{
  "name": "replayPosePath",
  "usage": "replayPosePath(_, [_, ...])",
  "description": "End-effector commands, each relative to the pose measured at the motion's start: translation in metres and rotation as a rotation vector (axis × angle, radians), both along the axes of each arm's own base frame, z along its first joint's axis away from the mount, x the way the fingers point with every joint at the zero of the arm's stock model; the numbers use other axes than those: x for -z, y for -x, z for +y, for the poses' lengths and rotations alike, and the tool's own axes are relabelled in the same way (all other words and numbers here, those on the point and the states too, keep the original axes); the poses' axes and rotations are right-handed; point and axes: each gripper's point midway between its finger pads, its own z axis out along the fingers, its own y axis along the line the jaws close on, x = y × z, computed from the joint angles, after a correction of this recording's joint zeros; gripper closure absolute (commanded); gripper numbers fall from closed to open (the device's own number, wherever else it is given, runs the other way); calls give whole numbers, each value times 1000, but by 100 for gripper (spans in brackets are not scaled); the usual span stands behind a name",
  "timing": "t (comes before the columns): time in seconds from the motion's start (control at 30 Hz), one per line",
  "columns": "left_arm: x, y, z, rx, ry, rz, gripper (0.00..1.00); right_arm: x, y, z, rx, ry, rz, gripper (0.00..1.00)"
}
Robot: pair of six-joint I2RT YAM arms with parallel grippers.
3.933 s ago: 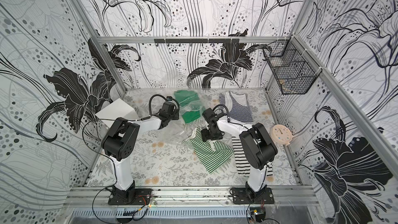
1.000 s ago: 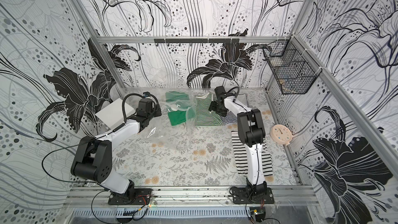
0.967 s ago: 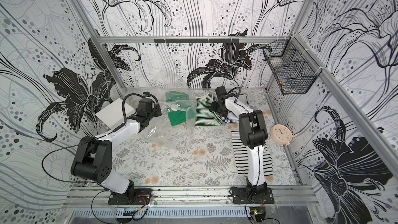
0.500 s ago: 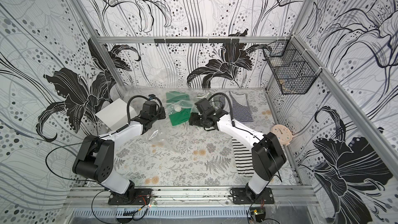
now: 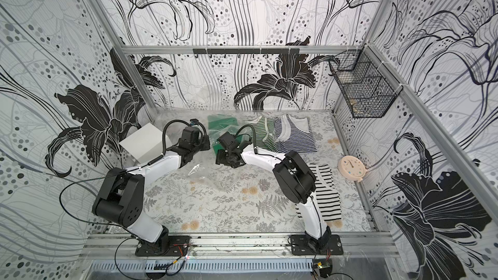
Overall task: Take the tank top out of the vacuum bag
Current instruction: Take out the tank top from the vacuum bag.
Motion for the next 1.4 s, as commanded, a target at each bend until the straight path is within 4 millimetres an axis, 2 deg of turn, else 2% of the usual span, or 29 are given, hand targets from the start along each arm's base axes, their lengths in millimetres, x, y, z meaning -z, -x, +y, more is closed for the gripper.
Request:
replayPosePath(0.0, [-24, -1, -5, 9, 28, -47, 100, 14, -30, -13, 115, -19, 30, 34])
replayPosePath(0.1, [-29, 0, -12, 32, 38, -54, 100, 24, -51, -26, 177, -17, 38, 34])
replayPosePath(0.17, [-28, 1, -16, 51, 42, -51, 100, 27, -60, -26, 185, -16, 33, 34])
replayPosePath(0.23, [-27, 1, -19, 63, 45, -46, 100, 25, -70, -21, 186, -40, 33, 36])
replayPosePath(0.27, [-27, 2, -20, 70, 45, -46, 100, 31, -70, -19, 185, -44, 45, 37])
replayPosePath(0.3, [-27, 2, -20, 73, 46, -45, 100, 25, -76, -12, 180, -72, 35, 38])
replayPosePath(0.33, [-26, 2, -21, 75, 46, -44, 100, 27, -78, -8, 183, -83, 42, 42])
replayPosePath(0.4, [-23, 2, -21, 78, 42, -39, 100, 34, -81, -4, 204, -101, 62, 48])
replayPosePath(0.53, [-19, 2, -21, 81, 40, -37, 100, 52, -88, -5, 262, -122, 98, 54])
replayPosePath(0.67, [-15, 0, -24, 87, 53, -33, 100, 60, -93, 1, 248, -107, 111, 72])
replayPosePath(0.77, [-10, -3, -26, 91, 56, -27, 100, 52, -94, 5, 205, -96, 94, 93])
replayPosePath(0.8, [-8, -5, -26, 88, 53, -24, 100, 50, -93, 5, 190, -94, 89, 100])
replayPosePath(0.97, [9, -13, -25, 73, 34, -3, 100, 28, -82, 10, 100, -99, 46, 100])
replayPosePath(1.13, [35, -27, -27, 63, 18, 34, 100, 10, -53, 24, -17, -90, 16, 100])
replayPosePath(1.23, [46, -31, -22, 32, 0, 49, 100, 2, -36, 22, -44, -75, 2, 100])
replayPosePath(1.27, [50, -32, -20, 24, -9, 55, 100, -6, -32, 22, -50, -81, -12, 100])
replayPosePath(1.3, [55, -32, -19, 19, -17, 64, 100, -5, -25, 16, -54, -70, -5, 100])
replayPosePath(1.37, [63, -33, -18, 10, -23, 80, 100, -16, -17, 13, -73, -69, -17, 100])
